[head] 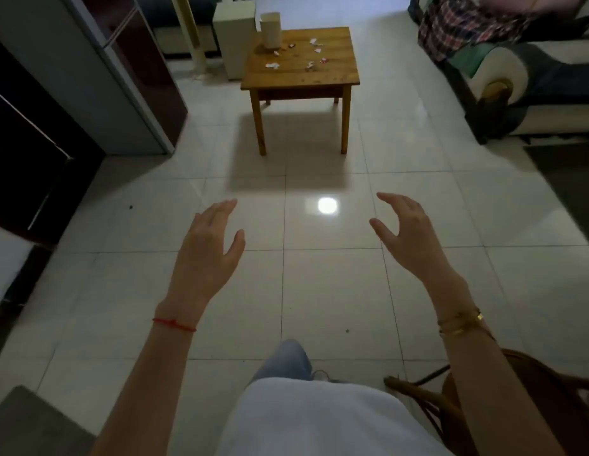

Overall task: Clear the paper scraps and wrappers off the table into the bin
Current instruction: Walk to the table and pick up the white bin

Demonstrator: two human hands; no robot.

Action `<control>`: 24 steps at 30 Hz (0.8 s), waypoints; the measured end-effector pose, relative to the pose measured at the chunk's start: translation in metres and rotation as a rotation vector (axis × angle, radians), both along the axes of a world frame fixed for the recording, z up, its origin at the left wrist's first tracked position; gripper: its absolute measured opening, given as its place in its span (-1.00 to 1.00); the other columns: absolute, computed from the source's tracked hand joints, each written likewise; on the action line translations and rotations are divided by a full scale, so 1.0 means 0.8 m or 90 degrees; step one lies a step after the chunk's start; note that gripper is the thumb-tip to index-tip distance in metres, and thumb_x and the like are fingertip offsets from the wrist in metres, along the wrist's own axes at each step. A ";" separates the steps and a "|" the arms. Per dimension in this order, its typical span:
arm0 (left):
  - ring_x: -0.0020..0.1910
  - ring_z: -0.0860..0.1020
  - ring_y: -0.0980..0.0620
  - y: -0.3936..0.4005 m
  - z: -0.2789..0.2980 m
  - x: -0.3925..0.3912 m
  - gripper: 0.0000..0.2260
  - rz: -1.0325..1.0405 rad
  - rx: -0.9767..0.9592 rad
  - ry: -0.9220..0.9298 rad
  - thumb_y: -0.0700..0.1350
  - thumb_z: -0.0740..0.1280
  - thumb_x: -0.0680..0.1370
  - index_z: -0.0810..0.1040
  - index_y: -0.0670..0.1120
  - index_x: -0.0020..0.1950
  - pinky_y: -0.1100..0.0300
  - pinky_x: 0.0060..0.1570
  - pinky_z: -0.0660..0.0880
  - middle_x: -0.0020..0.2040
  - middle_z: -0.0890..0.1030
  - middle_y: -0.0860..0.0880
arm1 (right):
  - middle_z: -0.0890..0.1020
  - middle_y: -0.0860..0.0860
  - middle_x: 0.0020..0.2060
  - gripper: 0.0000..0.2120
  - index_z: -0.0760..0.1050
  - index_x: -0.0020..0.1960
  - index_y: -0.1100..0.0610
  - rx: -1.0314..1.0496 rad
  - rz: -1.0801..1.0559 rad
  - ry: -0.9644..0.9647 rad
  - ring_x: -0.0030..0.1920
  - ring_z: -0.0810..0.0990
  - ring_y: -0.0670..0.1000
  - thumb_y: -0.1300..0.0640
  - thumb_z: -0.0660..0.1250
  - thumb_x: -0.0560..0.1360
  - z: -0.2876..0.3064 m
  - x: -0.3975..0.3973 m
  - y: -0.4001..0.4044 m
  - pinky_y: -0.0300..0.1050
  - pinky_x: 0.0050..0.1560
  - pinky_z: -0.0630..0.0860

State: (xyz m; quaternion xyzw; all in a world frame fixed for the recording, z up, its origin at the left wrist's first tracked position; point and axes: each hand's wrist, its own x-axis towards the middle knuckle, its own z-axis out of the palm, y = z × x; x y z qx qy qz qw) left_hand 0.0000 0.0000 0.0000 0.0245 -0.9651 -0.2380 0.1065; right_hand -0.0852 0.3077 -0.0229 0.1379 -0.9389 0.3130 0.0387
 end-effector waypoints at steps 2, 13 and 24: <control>0.40 0.35 -0.06 -0.003 -0.003 -0.013 -0.55 0.010 0.010 0.011 -0.10 0.24 0.57 0.30 -0.12 0.46 -0.09 0.40 0.28 0.40 0.42 -0.11 | 0.48 0.12 0.33 -0.54 0.35 0.40 0.16 -0.005 -0.006 -0.006 0.37 0.39 0.10 0.09 0.31 0.55 -0.003 -0.014 0.000 0.10 0.40 0.31; 0.39 0.37 -0.08 -0.053 -0.038 -0.185 -0.55 0.037 0.011 0.015 -0.11 0.25 0.57 0.32 -0.16 0.44 -0.09 0.40 0.28 0.39 0.43 -0.14 | 0.49 0.10 0.32 -0.56 0.36 0.39 0.16 0.013 -0.008 -0.030 0.36 0.40 0.09 0.08 0.30 0.55 -0.041 -0.189 -0.046 -0.02 0.38 0.27; 0.41 0.34 -0.01 -0.149 -0.015 -0.494 -0.55 -0.014 -0.003 0.021 -0.06 0.22 0.58 0.28 -0.08 0.46 -0.08 0.41 0.29 0.41 0.40 -0.07 | 0.50 0.08 0.31 -0.55 0.36 0.39 0.14 -0.013 -0.028 0.010 0.35 0.41 0.05 0.08 0.32 0.54 -0.016 -0.480 -0.152 -0.03 0.39 0.32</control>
